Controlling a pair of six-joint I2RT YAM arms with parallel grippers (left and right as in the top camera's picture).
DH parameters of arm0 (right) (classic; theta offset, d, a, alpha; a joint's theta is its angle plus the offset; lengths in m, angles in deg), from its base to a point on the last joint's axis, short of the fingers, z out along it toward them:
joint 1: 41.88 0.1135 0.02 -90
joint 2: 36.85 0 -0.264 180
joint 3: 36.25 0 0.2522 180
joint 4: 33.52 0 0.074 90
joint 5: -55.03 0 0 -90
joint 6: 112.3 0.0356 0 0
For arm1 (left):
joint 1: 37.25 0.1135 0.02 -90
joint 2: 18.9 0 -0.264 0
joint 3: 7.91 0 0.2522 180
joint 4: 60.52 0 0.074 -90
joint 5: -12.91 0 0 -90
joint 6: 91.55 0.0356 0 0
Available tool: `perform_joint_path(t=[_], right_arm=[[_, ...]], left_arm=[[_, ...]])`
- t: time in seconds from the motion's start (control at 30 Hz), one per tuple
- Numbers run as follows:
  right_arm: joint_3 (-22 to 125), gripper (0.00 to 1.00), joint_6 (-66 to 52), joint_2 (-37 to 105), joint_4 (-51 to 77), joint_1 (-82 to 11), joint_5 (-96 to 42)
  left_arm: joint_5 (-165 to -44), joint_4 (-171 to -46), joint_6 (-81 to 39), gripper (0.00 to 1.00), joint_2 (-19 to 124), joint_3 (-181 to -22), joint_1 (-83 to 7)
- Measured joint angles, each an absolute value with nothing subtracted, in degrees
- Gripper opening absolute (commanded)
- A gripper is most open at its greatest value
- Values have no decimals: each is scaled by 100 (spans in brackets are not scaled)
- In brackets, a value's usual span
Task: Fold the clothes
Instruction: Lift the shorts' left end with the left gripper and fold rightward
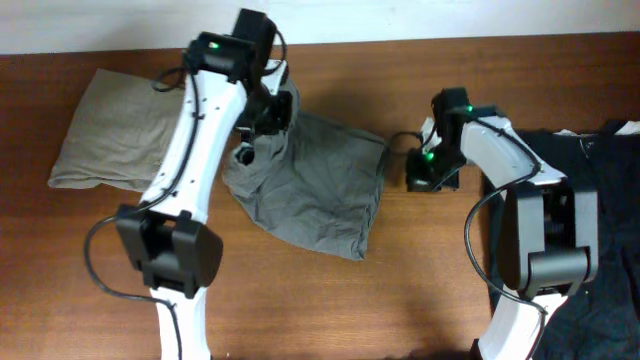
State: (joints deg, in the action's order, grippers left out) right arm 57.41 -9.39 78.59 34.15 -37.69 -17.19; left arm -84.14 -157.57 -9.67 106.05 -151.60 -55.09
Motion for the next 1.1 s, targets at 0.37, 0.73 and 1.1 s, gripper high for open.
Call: perform_joint_path(t=[0.37, 0.73, 1.1], right_arm=[[4932, 5, -876, 7727, 2709, -3771, -1588], [4928, 5, -874, 7727, 2704, -3771, -1583], [4928, 5, -874, 7727, 2704, -3771, -1585]], left_arm=[[-8980, -15558, -1212, 0, 10976, -15160, -5879], [-9087, -15497, -1597, 12, 11569, -15160, -6670], [-10458, -15342, -1835, 19, 11569, -15160, -6899]])
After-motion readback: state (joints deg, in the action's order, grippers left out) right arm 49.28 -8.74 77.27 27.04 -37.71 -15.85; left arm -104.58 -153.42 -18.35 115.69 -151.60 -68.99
